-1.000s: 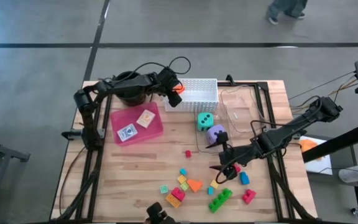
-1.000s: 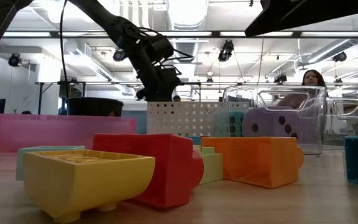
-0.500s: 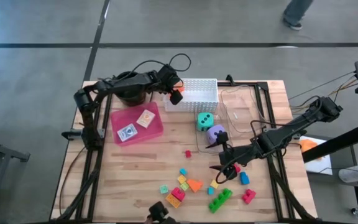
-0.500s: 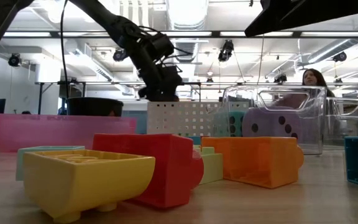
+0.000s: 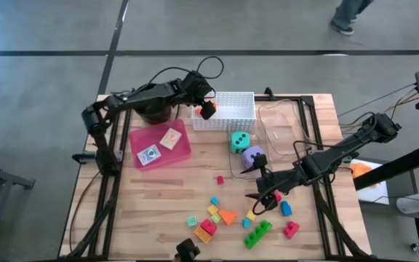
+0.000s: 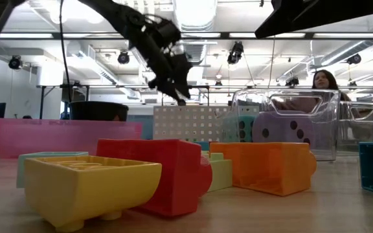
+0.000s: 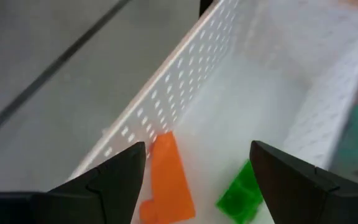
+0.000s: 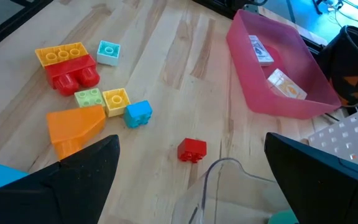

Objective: Pick & Place Toys
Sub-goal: Put the big orange game piece into the white bin

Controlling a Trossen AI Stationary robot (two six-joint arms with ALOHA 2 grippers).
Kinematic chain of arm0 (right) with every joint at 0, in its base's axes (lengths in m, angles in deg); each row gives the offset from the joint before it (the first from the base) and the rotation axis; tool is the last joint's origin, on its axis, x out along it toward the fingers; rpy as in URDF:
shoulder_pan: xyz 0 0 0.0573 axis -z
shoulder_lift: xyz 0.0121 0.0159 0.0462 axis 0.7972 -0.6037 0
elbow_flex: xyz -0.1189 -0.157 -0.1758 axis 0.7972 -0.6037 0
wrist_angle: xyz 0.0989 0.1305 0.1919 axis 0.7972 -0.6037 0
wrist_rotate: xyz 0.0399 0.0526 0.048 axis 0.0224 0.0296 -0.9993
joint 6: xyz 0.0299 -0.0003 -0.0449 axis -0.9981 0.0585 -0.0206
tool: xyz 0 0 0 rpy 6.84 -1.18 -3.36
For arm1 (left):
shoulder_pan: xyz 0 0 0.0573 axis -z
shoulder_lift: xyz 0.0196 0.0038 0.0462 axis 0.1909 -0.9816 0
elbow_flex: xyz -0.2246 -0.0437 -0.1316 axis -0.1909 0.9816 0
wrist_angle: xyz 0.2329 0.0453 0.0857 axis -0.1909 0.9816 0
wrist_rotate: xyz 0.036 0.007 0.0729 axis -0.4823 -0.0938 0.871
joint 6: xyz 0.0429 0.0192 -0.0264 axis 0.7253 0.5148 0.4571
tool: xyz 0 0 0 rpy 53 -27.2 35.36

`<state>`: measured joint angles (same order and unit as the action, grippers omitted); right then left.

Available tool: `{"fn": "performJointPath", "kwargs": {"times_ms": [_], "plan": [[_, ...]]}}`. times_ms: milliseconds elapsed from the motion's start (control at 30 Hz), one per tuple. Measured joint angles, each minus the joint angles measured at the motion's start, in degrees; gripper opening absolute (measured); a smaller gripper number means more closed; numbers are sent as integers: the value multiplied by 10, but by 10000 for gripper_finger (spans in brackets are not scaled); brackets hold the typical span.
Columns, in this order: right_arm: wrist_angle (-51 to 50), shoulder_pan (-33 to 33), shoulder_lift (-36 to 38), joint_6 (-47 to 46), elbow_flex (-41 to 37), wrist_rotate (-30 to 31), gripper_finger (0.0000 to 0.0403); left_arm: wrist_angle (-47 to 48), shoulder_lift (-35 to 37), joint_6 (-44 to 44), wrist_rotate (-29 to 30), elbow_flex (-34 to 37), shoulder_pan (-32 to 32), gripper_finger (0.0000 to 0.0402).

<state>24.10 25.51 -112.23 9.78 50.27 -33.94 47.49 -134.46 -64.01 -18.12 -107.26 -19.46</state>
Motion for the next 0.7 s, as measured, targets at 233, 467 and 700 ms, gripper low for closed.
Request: {"fn": "performJointPath", "kwargs": {"times_ms": [233, 467, 700], "plan": [[0, 0, 0, -8, 0, 24, 400, 29, 76, 2, 0, 2, 55, 291], [25, 0, -5, -41, 0, 50, 400, 24, 126, 21, 0, 46, 162, 291], [45, 0, -41, -72, 0, 48, 400, -69, 148, 26, 2, 179, 297, 291]]}}
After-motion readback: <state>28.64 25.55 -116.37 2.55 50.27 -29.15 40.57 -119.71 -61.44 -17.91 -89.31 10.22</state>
